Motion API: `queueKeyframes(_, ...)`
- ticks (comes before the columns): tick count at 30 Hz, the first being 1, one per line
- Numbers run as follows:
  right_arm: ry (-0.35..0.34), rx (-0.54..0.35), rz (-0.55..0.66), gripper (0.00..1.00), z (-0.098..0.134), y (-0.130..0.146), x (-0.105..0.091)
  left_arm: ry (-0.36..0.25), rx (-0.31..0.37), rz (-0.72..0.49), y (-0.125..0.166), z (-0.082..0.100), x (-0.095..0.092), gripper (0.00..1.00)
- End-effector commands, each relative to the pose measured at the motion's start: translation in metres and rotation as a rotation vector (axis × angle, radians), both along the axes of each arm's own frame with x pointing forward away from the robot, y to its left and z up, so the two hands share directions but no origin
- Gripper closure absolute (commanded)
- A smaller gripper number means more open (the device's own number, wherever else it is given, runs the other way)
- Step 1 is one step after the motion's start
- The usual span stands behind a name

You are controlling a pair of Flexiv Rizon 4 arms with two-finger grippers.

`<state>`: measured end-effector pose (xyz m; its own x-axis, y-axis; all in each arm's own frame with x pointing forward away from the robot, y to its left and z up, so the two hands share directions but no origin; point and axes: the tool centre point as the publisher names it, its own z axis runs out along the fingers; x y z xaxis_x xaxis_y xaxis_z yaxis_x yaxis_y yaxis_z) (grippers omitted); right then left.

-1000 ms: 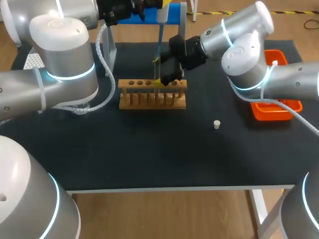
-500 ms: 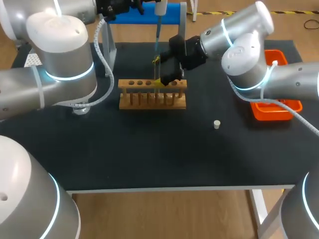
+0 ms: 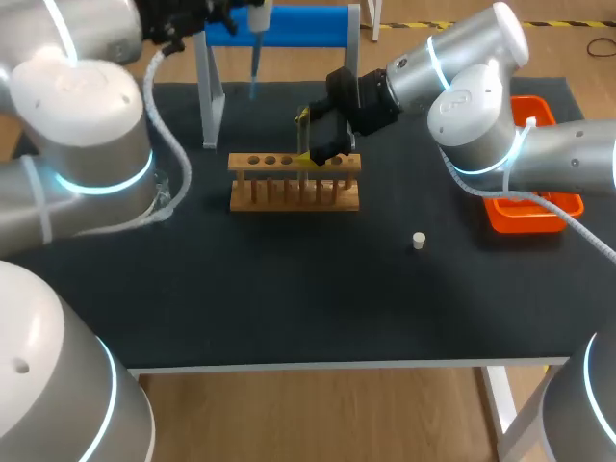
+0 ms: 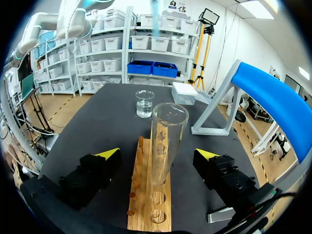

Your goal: Invert the test tube, pick up the pipette, mount the tip to pipette, aspirate from beaker and dispense into the tube, eject the tip, return the pipette, and cap with the stopper.

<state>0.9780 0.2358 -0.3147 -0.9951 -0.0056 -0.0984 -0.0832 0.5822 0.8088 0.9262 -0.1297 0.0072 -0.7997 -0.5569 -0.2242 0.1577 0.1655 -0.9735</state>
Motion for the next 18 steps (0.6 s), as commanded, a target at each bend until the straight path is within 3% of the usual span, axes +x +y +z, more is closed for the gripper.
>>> queueKeyframes(1, 0.002, -0.002, 0.002, 0.00, 0.000, 0.000, 0.001, 0.011, -0.007, -0.003, 0.042, -0.021, -0.042, 1.00)
queueKeyframes(7, 0.002, -0.002, 0.002, 0.00, 0.000, 0.000, 0.001, 0.037, -0.045, -0.038, 0.049, -0.053, -0.062, 1.00)
queueKeyframes(18, 0.002, -0.002, 0.002, 0.00, 0.000, 0.000, 0.001, 0.042, -0.118, -0.147, 0.034, -0.097, -0.086, 1.00)
